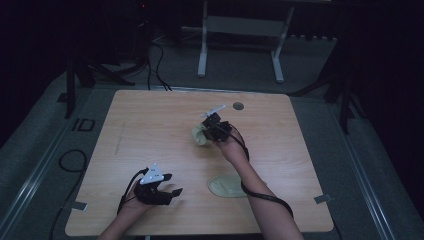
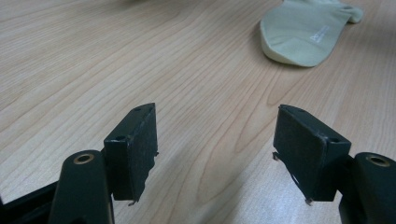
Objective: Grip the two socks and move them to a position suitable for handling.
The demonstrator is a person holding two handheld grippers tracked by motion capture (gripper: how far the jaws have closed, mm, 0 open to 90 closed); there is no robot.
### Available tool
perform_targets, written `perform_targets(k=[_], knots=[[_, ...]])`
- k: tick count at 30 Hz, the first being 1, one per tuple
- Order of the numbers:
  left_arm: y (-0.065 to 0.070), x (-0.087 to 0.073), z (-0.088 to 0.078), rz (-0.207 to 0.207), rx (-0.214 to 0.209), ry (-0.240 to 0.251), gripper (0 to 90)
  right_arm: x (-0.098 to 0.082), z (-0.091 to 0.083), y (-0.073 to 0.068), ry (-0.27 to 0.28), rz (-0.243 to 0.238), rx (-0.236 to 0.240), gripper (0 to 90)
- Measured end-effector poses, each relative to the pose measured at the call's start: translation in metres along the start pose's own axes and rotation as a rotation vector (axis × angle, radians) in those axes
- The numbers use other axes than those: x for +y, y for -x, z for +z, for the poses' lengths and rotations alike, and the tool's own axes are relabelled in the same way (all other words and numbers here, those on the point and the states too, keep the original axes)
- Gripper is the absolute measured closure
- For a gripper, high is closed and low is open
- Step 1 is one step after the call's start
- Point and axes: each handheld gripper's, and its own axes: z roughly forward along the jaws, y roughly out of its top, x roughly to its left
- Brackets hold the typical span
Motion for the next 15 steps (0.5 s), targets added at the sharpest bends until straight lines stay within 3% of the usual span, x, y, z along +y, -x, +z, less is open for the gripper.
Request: perform_targets(k=[8,15], knots=[[0.002,0.000,0.004,0.003,-0.003,-0.012,30.4,-0.036,-0.028,0.024,0.000,0.052,-0.029,81.3],[0.006,0.005,0.008,0.014,-0.012,-0.008,30.4,-0.079,-0.035,0.035,-0.027,0.110,-0.059,81.2]])
